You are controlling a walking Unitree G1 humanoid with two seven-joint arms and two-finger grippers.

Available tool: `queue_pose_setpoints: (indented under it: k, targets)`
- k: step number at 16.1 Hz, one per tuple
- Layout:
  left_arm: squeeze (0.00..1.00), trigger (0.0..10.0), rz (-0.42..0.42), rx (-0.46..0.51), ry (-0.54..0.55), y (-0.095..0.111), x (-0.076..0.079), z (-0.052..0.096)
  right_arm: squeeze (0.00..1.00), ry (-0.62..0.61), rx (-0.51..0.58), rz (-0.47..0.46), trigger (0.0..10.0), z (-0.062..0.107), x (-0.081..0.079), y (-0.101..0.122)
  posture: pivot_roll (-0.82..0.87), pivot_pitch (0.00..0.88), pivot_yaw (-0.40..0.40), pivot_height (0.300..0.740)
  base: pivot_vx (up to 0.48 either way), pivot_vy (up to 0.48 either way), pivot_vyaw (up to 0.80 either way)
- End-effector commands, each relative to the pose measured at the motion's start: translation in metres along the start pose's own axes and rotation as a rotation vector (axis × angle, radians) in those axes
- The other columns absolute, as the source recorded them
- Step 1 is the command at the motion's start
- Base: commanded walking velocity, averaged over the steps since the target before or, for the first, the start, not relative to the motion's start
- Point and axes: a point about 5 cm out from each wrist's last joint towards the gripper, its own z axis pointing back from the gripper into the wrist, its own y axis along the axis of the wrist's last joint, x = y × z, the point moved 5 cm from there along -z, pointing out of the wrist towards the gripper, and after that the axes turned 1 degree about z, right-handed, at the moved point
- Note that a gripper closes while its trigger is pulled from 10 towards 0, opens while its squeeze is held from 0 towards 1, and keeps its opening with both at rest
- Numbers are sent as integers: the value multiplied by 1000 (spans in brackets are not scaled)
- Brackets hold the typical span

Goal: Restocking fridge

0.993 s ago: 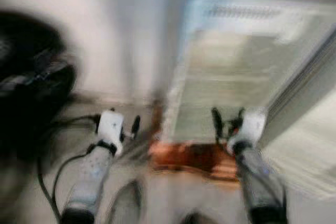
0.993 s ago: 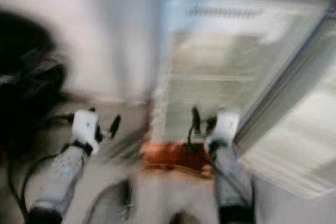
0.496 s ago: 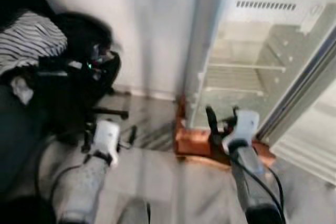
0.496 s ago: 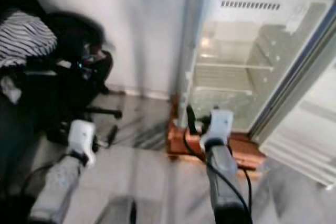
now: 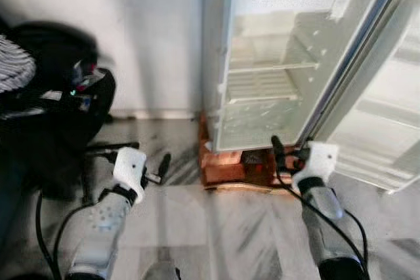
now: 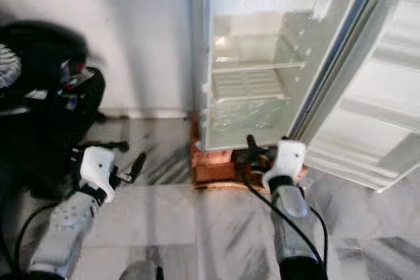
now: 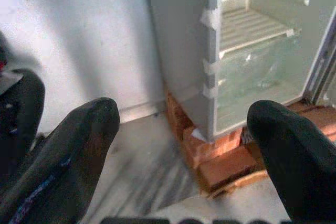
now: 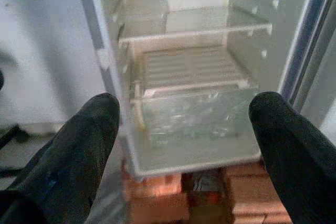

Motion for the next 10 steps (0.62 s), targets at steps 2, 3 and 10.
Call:
queue_pose_setpoints:
  k: [2,3,10]
  targets:
    - [0,10000,15,4,-6,1,2,-3,0,18,23,-13,10000,-4,-10,6,109,50,-17,740,369,0,-528]
    - [0,10000,21,-3,-14,-1,5,-2,0,15,23,-15,10000,-3,-9,6,109,50,-17,740,371,0,-525]
    - [0,10000,40,-23,-3,-11,9,5,0,-37,-6,-33,10000,9,5,-5,108,35,-32,740,373,-272,-287]
